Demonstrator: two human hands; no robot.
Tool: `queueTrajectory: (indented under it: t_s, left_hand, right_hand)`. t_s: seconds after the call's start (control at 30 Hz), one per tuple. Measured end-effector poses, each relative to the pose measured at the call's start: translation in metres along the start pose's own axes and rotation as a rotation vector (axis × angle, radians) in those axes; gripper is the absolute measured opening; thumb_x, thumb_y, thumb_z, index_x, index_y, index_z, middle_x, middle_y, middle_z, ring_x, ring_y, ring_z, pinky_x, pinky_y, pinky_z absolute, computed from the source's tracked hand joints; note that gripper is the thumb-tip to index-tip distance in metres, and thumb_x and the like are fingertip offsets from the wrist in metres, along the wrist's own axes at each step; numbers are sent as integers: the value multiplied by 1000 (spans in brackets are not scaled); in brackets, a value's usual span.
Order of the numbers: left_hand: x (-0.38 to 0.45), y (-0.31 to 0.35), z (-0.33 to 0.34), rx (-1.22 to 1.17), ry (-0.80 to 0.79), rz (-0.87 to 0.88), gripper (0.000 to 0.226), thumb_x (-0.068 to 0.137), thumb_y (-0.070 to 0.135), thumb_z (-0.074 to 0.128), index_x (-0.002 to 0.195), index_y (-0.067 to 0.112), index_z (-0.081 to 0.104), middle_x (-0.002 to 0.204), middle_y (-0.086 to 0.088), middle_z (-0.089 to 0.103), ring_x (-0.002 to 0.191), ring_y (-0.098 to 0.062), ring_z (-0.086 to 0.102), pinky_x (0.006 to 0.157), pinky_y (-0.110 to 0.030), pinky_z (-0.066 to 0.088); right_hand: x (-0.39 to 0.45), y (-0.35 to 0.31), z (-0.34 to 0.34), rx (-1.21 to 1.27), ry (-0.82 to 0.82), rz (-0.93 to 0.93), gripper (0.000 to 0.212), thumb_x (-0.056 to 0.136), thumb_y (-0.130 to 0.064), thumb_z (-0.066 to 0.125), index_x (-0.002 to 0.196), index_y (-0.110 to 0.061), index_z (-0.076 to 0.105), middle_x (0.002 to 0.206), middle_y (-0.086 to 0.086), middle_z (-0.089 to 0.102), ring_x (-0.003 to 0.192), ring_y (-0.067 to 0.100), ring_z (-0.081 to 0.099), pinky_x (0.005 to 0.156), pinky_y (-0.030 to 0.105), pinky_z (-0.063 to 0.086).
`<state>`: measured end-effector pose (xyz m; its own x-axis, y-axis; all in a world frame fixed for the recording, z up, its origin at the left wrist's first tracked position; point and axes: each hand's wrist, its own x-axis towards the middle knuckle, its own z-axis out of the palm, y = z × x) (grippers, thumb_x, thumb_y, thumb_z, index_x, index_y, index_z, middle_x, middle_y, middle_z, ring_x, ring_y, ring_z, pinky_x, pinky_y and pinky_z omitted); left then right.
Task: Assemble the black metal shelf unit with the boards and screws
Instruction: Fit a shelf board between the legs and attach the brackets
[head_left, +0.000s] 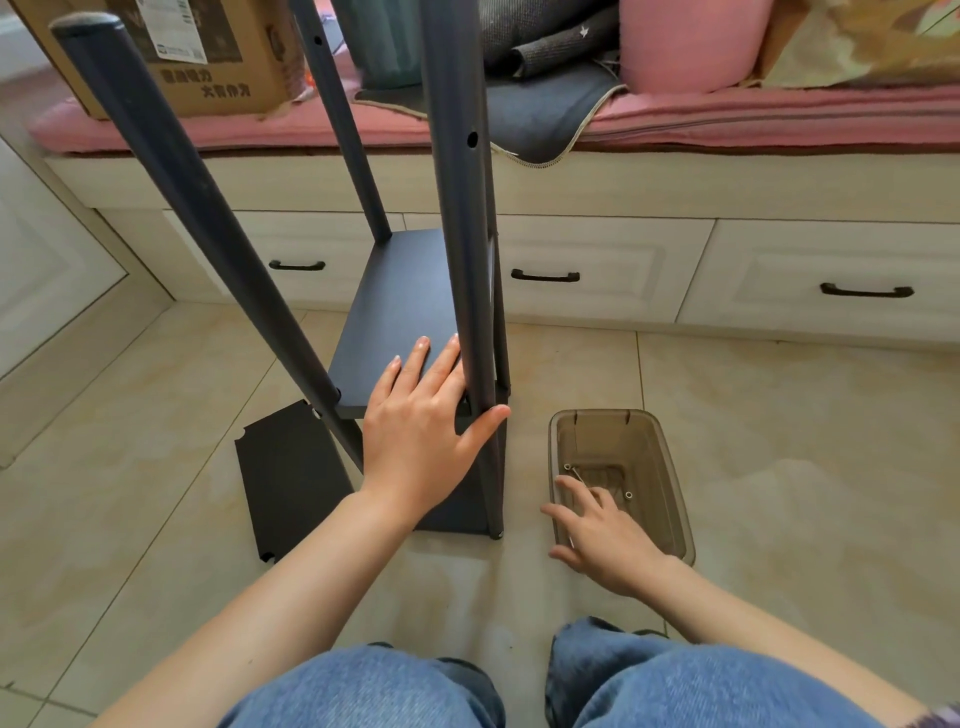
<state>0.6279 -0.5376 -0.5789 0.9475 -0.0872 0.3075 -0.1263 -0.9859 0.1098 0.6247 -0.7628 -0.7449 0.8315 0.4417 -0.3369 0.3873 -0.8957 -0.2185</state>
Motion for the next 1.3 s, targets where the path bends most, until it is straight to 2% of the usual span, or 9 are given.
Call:
queueTrajectory:
  t_s: [0.33, 0.4, 0.5, 0.6, 0.7, 0.83, 1.13, 1.23, 1.3]
  left_hand:
    - [-1, 0, 1, -18, 32, 9, 77, 93, 73, 24, 146, 25, 52, 154, 3, 45, 149, -25, 31, 121, -44, 21]
    - [-1, 0, 2, -17, 37, 10, 76, 94, 72, 25, 146, 25, 52, 154, 3, 46, 149, -25, 31, 121, -44, 21]
    - [-1, 0, 3, -14, 38, 10, 75, 94, 72, 26, 146, 26, 53, 153, 3, 46, 149, -25, 31, 121, -43, 20]
    - [-1, 0, 3, -24, 55, 11, 72, 94, 71, 29, 144, 25, 55, 151, 2, 49, 148, -26, 33, 120, -42, 18]
    - [-2, 0, 4, -17, 94, 26, 67, 96, 68, 33, 141, 24, 58, 148, 1, 53, 146, -27, 38, 119, -43, 23]
    - [-2, -1, 7, -3, 136, 38, 61, 97, 65, 40, 136, 23, 62, 145, 0, 57, 144, -28, 41, 118, -44, 25]
    - [-2, -1, 8, 6, 185, 54, 58, 96, 62, 45, 131, 20, 66, 145, -1, 57, 141, -28, 46, 116, -47, 31]
    - [-2, -1, 9, -4, 185, 54, 58, 96, 61, 47, 134, 21, 64, 146, 0, 56, 141, -27, 46, 117, -46, 31]
    - [-2, -1, 9, -4, 183, 58, 59, 96, 60, 49, 139, 22, 59, 146, 1, 55, 142, -27, 45, 117, -47, 33]
  right_hand:
    - [-11, 33, -23, 35, -11, -2, 64, 94, -54, 53, 150, -35, 29, 162, -4, 5, 141, 29, 26, 107, 42, 43]
    - [-10, 35, -25, 132, -43, 5, 66, 94, -53, 54, 152, -36, 27, 161, -1, 16, 141, 26, 27, 110, 42, 39]
    - [-2, 44, -30, 391, -10, 71, 63, 96, -42, 56, 152, -28, 29, 149, 4, 42, 135, 21, 42, 111, 38, 39]
    - [12, 65, -30, 403, 59, 219, 46, 98, -25, 58, 140, -13, 47, 136, 7, 56, 124, 20, 54, 105, 31, 43]
    - [28, 82, -21, 392, 49, 362, 33, 98, -18, 58, 129, -7, 57, 127, 11, 63, 115, 24, 59, 98, 31, 47]
    - [49, 91, -8, 385, 38, 385, 26, 96, -11, 58, 121, -5, 61, 119, 15, 65, 109, 28, 61, 94, 35, 50]
    - [71, 94, 16, 341, 0, 279, 28, 95, -9, 52, 122, -16, 55, 129, 13, 58, 116, 30, 57, 99, 39, 47]
    - [75, 97, 20, 266, 7, 264, 22, 96, -14, 50, 117, -17, 56, 128, 10, 57, 107, 29, 57, 88, 37, 48]
    - [77, 98, 21, 211, 11, 256, 19, 98, -14, 44, 112, -18, 56, 124, 9, 59, 96, 26, 54, 77, 33, 41]
